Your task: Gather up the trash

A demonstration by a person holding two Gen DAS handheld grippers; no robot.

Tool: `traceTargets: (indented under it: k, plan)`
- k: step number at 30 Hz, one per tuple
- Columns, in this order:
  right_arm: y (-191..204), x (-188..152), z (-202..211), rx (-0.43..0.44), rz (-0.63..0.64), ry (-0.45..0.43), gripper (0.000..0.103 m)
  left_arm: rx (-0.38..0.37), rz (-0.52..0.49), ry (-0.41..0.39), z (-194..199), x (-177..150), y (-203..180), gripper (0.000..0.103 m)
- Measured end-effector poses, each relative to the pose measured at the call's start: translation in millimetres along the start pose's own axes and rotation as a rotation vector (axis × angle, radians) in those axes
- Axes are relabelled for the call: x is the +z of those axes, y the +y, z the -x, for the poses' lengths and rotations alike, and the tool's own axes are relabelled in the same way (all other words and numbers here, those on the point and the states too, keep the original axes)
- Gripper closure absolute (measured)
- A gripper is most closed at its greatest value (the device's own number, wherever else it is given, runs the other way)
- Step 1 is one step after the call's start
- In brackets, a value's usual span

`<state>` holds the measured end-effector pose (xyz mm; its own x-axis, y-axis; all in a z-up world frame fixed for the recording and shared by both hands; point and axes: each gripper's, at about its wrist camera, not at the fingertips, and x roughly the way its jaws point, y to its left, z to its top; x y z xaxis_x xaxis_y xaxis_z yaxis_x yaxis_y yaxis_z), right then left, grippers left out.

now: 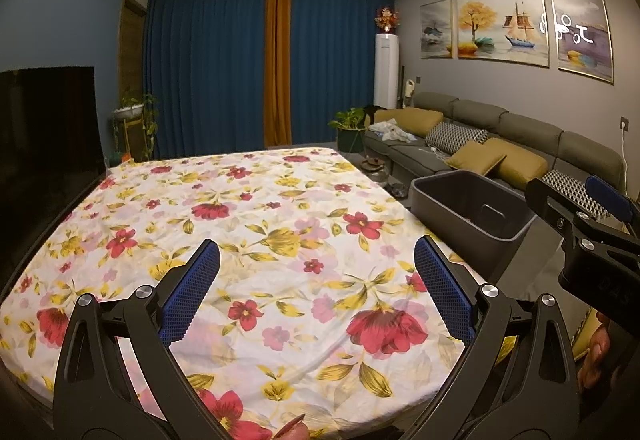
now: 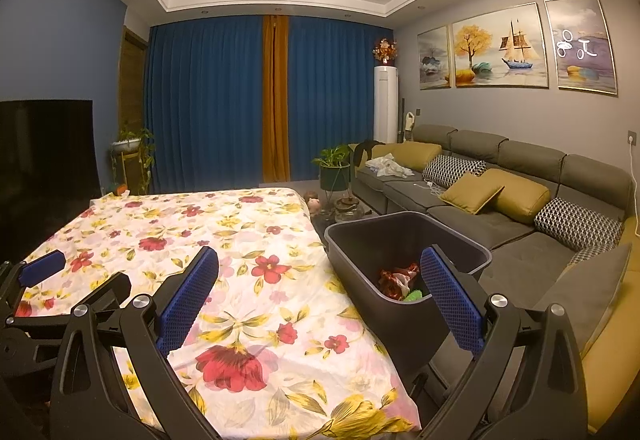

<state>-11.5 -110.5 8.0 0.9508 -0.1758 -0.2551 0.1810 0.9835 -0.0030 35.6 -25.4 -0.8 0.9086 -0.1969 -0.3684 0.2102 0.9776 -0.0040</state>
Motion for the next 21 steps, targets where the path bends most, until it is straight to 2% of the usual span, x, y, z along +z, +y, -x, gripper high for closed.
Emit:
traceTargets:
  k: [13, 17, 21]
  plan:
    - [-0.4, -0.2, 0.1, -0.002, -0.001, -0.001, 0.006, 0.003, -0.017, -0.026, 3.7, 0.8, 0.0, 0.007]
    - [-2.8, -0.3, 1.0, -0.004, -0.005, -0.004, 0.006, 0.001, -0.013, -0.033, 4.5, 0.6, 1.8, 0.019]
    - [-3.0, -0.8, 0.6, -0.005, -0.005, 0.0, 0.006, 0.002, -0.012, -0.031, 3.8, 0.8, 2.8, 0.02]
